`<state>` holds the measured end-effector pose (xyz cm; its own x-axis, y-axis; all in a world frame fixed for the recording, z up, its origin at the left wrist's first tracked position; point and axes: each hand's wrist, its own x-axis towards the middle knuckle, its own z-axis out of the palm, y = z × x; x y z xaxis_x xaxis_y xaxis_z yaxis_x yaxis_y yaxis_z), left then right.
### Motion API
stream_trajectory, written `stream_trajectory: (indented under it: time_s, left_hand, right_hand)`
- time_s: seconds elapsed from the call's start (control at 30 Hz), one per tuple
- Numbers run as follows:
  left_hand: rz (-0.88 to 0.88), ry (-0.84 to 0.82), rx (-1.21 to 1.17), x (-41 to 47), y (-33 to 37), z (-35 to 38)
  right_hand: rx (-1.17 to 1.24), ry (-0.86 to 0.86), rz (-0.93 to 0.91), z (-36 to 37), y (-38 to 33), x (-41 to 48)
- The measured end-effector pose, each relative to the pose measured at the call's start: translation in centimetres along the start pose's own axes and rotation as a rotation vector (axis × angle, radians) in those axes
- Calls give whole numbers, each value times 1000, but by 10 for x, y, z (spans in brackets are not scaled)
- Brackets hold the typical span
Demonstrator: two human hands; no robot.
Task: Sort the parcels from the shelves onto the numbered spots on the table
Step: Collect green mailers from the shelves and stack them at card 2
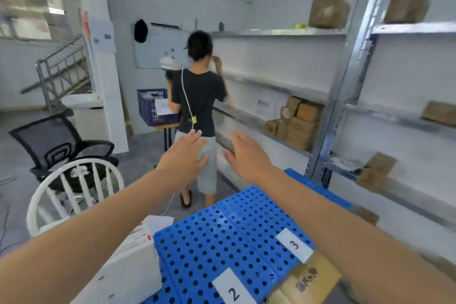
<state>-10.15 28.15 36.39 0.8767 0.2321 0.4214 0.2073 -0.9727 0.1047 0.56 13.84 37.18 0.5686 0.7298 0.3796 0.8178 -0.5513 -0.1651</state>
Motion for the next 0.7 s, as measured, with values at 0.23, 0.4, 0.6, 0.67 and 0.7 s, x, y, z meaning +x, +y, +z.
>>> stream_trajectory:
  time_s: [0.23,0.4,0.6,0.67,0.7]
  left_hand:
    - [200,48,-90,77,168,-21]
    - [340,87,-149,94,286,-18]
    - [538,81,-152,102,408,1]
    - [591,66,-174,103,444,7]
    - [617,56,-180,104,461,10]
  right_hand:
    - [-160,93,179,-114,128,-70]
    - [-207,117,312,-171,198,-136]
    - [-270,127,493,-221,267,-223]
    - [-277,137,555,-234,289,-250]
    - [-275,142,592,-239,299,-262]
